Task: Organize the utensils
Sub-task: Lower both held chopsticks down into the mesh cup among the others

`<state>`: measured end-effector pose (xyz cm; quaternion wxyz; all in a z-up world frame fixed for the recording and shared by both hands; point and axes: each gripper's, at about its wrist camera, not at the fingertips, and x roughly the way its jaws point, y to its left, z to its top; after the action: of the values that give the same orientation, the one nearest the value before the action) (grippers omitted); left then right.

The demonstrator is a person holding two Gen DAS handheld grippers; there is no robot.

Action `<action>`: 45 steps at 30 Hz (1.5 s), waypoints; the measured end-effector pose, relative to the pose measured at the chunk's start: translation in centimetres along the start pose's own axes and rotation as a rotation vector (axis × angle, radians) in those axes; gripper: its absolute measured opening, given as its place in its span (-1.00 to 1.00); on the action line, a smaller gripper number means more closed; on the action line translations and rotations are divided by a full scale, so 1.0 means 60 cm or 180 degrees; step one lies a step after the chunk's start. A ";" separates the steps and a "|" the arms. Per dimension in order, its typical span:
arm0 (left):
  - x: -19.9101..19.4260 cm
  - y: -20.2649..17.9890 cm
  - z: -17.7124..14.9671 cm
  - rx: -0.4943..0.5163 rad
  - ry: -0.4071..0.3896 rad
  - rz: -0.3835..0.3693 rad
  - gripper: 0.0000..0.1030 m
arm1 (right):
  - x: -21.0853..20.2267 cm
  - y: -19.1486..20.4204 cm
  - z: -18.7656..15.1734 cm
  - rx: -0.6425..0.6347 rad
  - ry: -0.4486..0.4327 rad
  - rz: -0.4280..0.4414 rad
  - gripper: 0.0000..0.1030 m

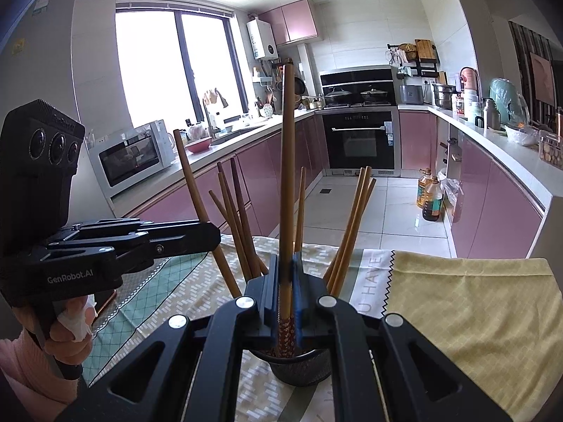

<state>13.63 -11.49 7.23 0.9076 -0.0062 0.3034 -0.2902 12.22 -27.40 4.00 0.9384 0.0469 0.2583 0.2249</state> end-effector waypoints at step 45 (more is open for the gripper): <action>0.067 0.017 0.001 -0.0054 0.0167 0.0151 -0.84 | 0.041 -0.017 -0.013 0.0053 0.0221 -0.0018 -0.88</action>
<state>16.79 -12.77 4.86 0.9058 0.0010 0.3297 -0.2660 14.13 -27.23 1.98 0.9290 0.0461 0.2926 0.2216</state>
